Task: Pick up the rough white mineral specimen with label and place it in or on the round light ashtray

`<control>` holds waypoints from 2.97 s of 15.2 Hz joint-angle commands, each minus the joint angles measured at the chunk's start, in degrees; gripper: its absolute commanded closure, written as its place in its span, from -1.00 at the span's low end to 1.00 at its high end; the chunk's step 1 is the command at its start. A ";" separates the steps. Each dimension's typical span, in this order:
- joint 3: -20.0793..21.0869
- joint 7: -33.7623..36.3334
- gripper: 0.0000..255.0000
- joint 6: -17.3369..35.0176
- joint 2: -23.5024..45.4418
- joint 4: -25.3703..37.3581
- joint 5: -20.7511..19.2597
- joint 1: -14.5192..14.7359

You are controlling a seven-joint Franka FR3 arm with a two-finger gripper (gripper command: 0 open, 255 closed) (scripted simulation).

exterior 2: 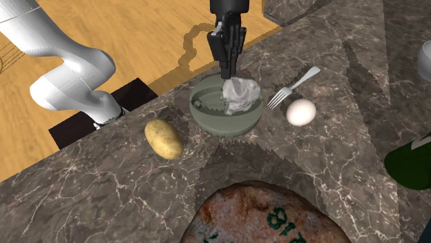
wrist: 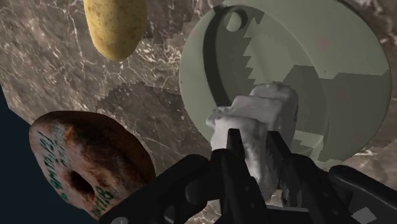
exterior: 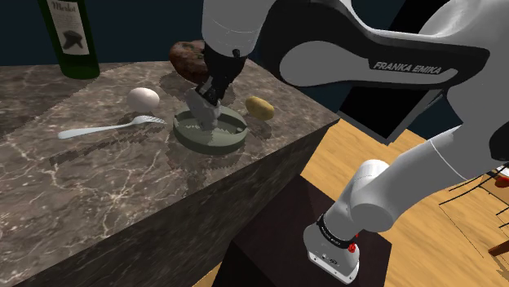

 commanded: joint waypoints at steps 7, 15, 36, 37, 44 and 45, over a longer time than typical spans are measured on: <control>-5.83 -6.84 -1.00 6.87 -6.26 -5.40 7.64 1.12; -18.34 -19.45 -1.00 26.91 -13.90 -22.88 21.26 7.42; -18.19 -19.39 1.00 28.20 -12.88 -23.15 21.16 7.30; -18.24 -19.40 1.00 27.42 -12.90 -22.39 21.13 7.28; -18.55 -19.47 1.00 22.10 -12.60 -16.78 20.89 7.09; -18.59 -19.47 1.00 21.35 -12.51 -15.94 20.86 7.06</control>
